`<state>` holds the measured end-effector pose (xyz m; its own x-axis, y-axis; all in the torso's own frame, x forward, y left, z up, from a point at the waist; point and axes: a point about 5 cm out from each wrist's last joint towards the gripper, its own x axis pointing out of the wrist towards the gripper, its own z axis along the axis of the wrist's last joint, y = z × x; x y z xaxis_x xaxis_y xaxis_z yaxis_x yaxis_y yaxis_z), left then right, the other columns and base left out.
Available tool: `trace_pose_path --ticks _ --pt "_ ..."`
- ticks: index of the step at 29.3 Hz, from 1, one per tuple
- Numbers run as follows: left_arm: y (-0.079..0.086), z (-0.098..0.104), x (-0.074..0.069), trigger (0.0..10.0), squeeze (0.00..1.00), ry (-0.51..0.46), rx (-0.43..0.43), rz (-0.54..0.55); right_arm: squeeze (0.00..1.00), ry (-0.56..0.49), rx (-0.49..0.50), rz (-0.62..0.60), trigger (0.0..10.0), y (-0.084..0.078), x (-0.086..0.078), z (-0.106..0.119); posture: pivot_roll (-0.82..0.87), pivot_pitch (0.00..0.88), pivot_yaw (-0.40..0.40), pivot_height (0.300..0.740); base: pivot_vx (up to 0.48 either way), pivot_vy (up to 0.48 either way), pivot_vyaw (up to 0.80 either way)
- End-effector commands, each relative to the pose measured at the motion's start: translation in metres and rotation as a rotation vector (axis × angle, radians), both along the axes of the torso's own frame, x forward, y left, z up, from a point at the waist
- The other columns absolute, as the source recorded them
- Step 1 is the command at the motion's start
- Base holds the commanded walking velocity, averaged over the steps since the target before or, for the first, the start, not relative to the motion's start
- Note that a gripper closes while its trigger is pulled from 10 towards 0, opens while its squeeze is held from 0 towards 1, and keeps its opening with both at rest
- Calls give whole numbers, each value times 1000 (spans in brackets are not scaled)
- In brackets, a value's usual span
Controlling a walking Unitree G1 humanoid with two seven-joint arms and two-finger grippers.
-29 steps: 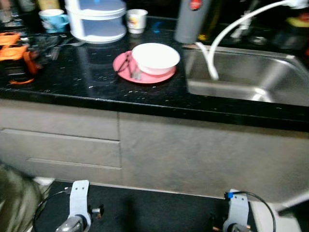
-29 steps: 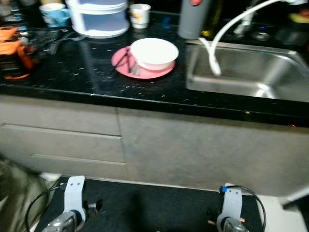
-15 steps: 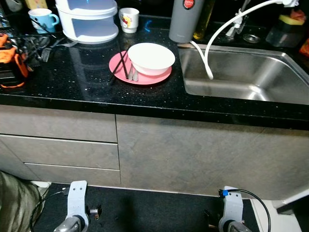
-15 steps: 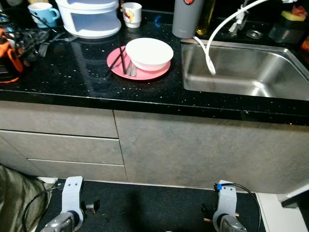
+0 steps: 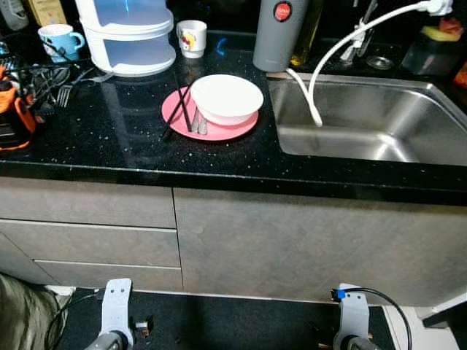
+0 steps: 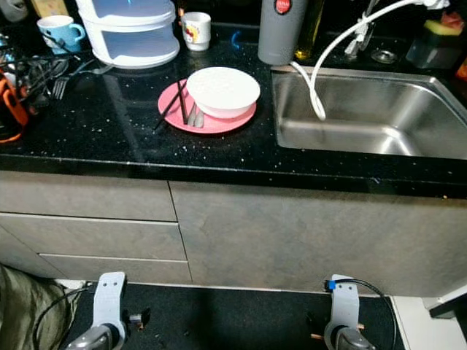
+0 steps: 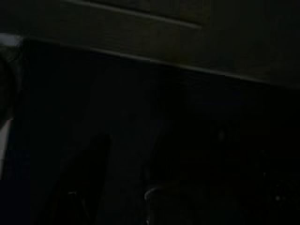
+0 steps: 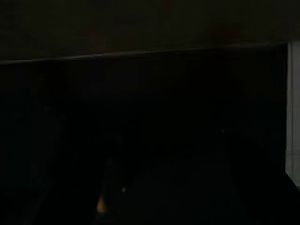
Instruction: Kitchen organization
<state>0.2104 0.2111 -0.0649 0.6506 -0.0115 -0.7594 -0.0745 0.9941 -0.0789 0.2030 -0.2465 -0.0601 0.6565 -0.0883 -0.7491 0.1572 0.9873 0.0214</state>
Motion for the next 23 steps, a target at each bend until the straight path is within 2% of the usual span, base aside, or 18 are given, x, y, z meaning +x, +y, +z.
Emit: trace_pose_path --ticks 1,9,17,21,23 --pt "8 -6 -12 10000 0 49 21 6 0 5 10 13 10000 7 1 -1 32 101 -25 740 285 0 0" --pt "7 -5 -10 10000 0 47 30 -2 0 5 9 9 10000 7 1 -2 31 104 -21 740 271 0 0" --pt "8 -3 -7 10000 0 44 37 12 0 12 3 3 10000 7 1 -2 32 105 -19 740 0 0 0" --pt "6 -2 -6 10000 0 37 8 -14 0 20 3 -7 10000 7 0 -2 32 105 -19 740 0 0 0" --pt "5 -3 -7 10000 0 44 11 -24 0 35 1 2 10000 7 0 -3 32 108 -19 740 0 -443 -759"
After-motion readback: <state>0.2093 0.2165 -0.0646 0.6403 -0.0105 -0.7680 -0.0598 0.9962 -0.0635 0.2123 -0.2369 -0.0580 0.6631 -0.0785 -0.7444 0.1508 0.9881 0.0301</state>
